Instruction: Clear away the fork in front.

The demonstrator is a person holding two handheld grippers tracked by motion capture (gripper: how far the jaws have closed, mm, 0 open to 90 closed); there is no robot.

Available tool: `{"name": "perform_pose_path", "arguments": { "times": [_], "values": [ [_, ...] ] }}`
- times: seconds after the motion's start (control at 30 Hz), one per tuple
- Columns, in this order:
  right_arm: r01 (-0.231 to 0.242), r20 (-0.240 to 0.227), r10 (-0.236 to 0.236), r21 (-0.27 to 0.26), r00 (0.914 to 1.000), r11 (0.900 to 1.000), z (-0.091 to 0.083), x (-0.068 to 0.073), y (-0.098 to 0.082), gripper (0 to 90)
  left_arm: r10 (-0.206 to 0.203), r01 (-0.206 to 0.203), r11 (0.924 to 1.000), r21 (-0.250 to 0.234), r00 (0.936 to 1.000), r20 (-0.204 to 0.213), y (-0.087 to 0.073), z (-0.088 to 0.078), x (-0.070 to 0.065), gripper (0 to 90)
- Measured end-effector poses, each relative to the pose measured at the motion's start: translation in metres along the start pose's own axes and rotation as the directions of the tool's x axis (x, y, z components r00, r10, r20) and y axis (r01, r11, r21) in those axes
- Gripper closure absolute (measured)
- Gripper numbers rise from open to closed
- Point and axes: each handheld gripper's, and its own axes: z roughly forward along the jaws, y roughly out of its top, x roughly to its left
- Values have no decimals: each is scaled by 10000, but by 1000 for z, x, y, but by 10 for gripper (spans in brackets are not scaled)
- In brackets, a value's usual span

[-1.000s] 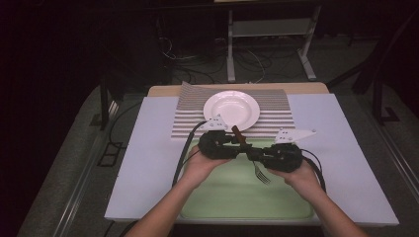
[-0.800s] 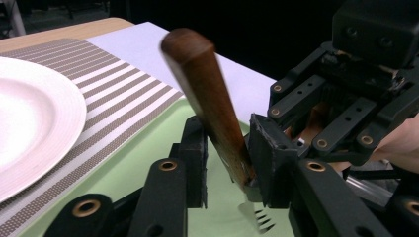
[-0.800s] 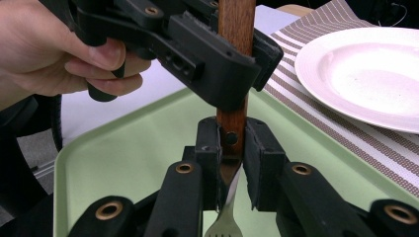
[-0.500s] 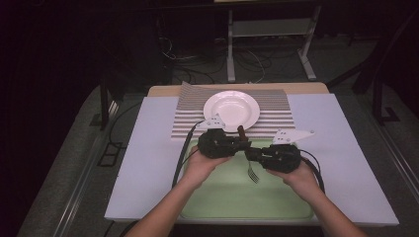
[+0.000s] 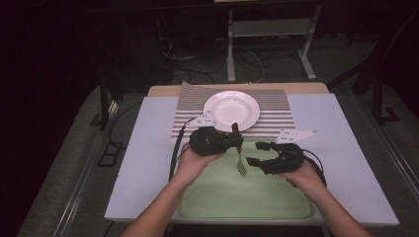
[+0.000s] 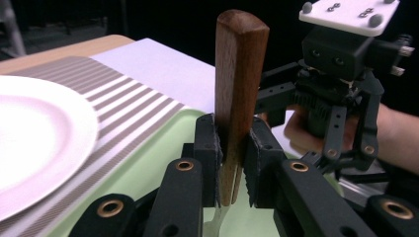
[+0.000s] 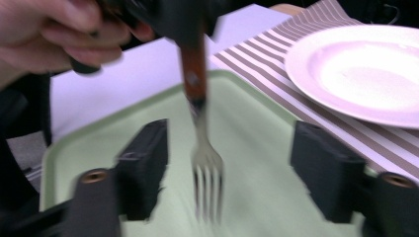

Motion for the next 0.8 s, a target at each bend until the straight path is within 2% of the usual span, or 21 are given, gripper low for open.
{"name": "perform_pose_path", "arguments": {
  "times": [0.2,0.4,0.6,0.8],
  "values": [
    [52,717,-35,-238,9974,9997,-10,-12,-11,150,-39,40,10000,40,9998,-172,-2,-14,8,786],
    [154,1216,-159,45,9925,9999,-25,-21,-31,128,-199,193,9997,-144,9988,-454,-4,-32,16,805],
    [-62,1614,42,118,9869,9999,-43,-26,-50,107,-185,179,9996,-220,9994,-283,-9,-49,21,803],
    [-265,1987,234,134,9798,9996,-61,-32,-67,82,-343,340,9990,-286,9994,-72,-14,-69,26,801]
  ]
}}
